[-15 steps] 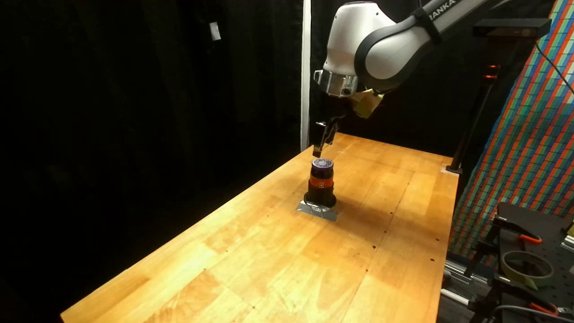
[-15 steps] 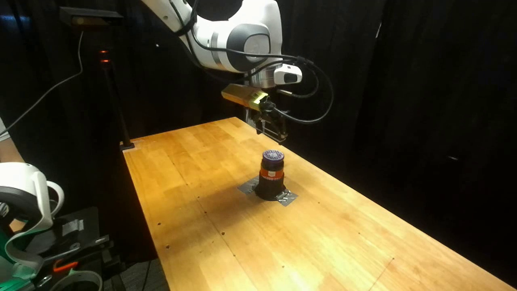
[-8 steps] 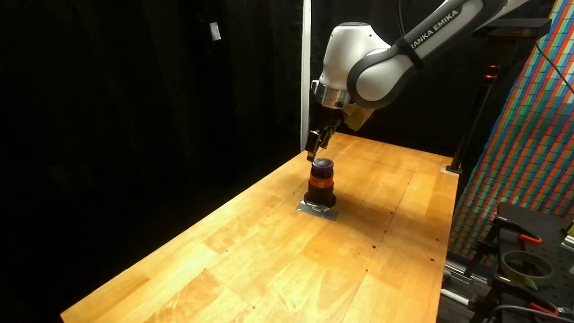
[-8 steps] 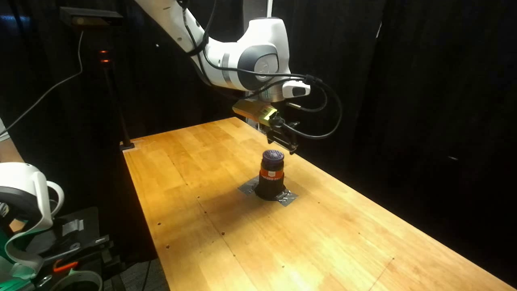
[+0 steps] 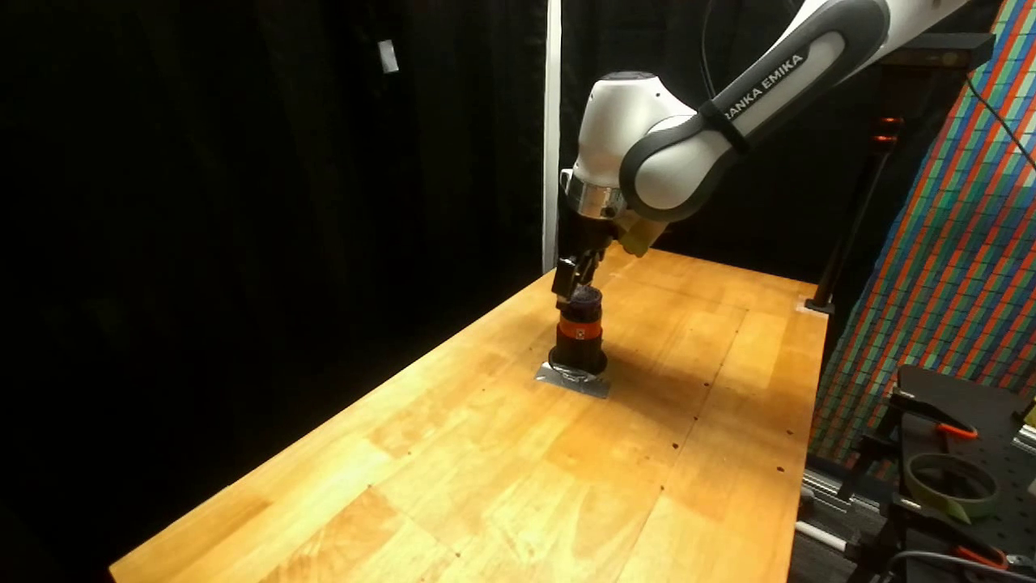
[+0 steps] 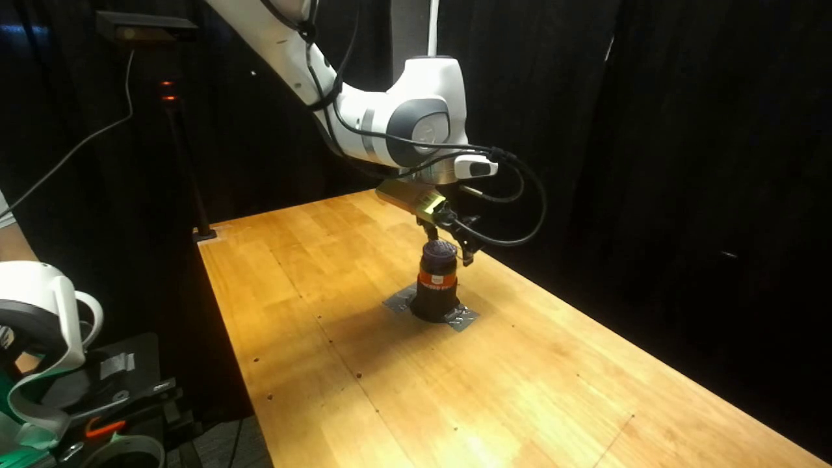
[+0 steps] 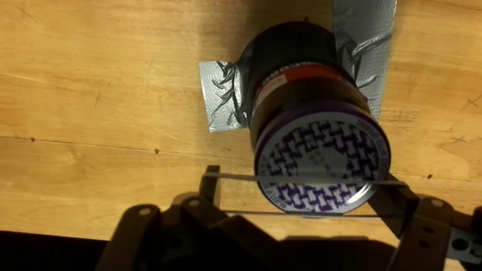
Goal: Put the elastic around the bottle
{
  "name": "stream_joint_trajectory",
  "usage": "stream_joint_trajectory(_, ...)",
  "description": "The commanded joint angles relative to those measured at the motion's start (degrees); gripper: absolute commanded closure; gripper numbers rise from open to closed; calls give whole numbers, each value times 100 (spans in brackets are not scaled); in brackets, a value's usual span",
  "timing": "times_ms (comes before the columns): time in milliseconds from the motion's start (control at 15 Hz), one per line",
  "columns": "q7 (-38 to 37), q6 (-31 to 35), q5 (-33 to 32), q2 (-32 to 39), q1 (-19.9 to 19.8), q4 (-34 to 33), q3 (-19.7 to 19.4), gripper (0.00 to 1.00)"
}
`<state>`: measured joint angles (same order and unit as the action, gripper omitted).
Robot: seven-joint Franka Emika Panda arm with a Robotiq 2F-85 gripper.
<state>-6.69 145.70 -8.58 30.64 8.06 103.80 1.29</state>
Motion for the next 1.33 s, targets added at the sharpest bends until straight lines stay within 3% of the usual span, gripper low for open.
stream_joint_trajectory(0, -16, 67, 40, 160, 43, -155, -35, 0)
stream_joint_trajectory(533, -6, 221, 215, 289, -27, -205, 4, 0)
stream_joint_trajectory(1267, -240, 872, 2, 441, 165, -46, -271, 0)
